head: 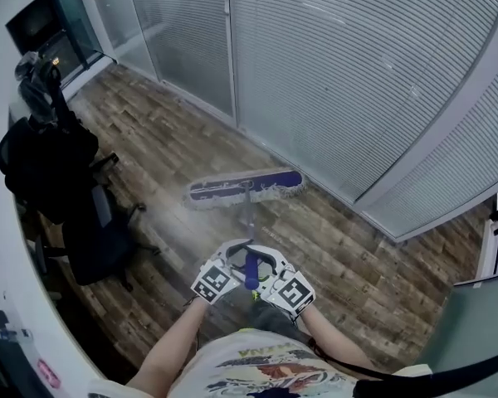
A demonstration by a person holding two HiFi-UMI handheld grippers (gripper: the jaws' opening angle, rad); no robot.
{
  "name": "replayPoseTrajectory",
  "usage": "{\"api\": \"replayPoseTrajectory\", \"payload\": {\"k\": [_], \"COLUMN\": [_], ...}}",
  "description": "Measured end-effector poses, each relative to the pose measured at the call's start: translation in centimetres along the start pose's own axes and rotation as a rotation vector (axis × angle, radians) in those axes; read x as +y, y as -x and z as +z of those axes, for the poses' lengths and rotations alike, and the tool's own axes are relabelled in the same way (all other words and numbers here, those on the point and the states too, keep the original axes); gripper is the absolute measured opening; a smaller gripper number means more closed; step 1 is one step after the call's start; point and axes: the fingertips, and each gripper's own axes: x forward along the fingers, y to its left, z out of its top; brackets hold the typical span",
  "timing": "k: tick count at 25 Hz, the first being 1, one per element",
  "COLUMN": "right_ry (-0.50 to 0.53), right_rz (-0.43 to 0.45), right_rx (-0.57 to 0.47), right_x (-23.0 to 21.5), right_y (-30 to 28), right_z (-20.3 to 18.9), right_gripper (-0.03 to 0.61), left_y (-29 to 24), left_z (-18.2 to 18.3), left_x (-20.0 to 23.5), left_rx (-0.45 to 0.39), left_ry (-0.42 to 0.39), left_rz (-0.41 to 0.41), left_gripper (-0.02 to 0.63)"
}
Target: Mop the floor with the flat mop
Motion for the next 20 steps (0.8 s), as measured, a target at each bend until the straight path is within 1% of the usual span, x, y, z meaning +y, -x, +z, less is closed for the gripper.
{"api": "replayPoseTrajectory", "payload": {"k": [4, 8, 14, 17, 20], "right_ry": [-0.011, -0.024, -0.018, -0.013, -0.005], "right_rz": [-0.003, -0.014, 0.013, 0.042, 0.047], "right_rx": [-0.011, -0.003, 0.017, 0.044, 0.062], "right_x": [-6.1, -9.4, -11.3, -11.0, -11.3], "right_y": [-0.9, -1.4, -1.7, -1.6, -0.9], "right_z": [0.6, 0.0, 0.0, 0.3, 0.1], "right_gripper": [0.23, 0.23, 0.23, 0.23, 0.23], "left_y": [-4.1, -6.4, -7.9, -7.8, -8.4], "left_z": [1.6, 1.6, 1.2, 1.6, 2.3], "left_x": [4.4, 6.6, 8.3, 8.3, 7.8], "left_rx": [0.023, 0.05, 0.05, 0.038, 0.032], "left_ry": [-0.004, 0.01, 0.026, 0.052, 0.057], "left_rz": [0.02, 0.023, 0.046, 0.065, 0.06], "left_gripper": [0.181, 0.183, 0.186, 0.188, 0.19]}}
